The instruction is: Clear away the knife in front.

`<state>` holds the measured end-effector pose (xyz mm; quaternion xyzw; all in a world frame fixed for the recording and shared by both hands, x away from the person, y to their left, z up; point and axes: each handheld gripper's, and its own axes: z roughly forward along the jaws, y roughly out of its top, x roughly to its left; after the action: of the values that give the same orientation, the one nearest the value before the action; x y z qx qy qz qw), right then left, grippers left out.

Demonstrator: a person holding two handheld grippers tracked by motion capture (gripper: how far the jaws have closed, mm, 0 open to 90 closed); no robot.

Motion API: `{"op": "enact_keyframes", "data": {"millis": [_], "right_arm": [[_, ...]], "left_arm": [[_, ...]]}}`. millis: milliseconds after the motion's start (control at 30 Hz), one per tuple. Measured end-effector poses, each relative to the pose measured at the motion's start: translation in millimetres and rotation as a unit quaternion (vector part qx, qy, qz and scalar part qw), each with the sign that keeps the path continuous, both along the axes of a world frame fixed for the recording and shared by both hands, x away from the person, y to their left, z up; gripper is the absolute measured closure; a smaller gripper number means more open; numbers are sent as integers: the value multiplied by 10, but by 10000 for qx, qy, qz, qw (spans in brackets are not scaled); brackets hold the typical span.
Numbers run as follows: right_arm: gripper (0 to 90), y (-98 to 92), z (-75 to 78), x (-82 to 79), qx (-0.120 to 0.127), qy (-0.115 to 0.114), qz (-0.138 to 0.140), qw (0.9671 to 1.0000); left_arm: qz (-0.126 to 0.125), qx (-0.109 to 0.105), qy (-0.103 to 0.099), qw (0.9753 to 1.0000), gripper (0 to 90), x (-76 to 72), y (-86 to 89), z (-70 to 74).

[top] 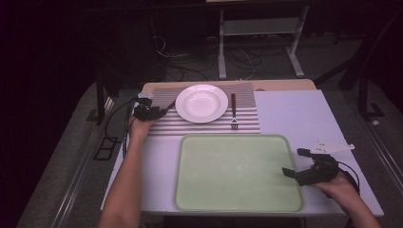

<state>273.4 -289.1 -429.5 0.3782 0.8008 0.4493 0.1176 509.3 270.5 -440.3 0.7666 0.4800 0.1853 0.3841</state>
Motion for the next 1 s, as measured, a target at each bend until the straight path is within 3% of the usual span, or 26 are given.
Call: {"op": "enact_keyframes", "data": {"millis": [200, 333, 533, 733, 1000], "right_arm": [[0, 2, -1, -1, 2, 2, 35, 10000], [0, -4, -2, 5, 16, 5, 35, 10000], [0, -20, -2, 1, 20, 13, 40, 10000], [0, -21, -2, -3, 14, 8, 71, 10000], [0, -16, -1, -5, 13, 10, 98, 10000]], "left_arm": [[17, 104, 0, 9999, 583, 129, -45, 56], [66, 11, 25, 10000, 599, 216, -64, 50], [-48, 77, 77, 9999, 630, 326, -156, 66], [-142, 393, 163, 9990, 654, 393, -258, 53], [-156, 499, 331, 9981, 679, 441, -304, -11]]}}
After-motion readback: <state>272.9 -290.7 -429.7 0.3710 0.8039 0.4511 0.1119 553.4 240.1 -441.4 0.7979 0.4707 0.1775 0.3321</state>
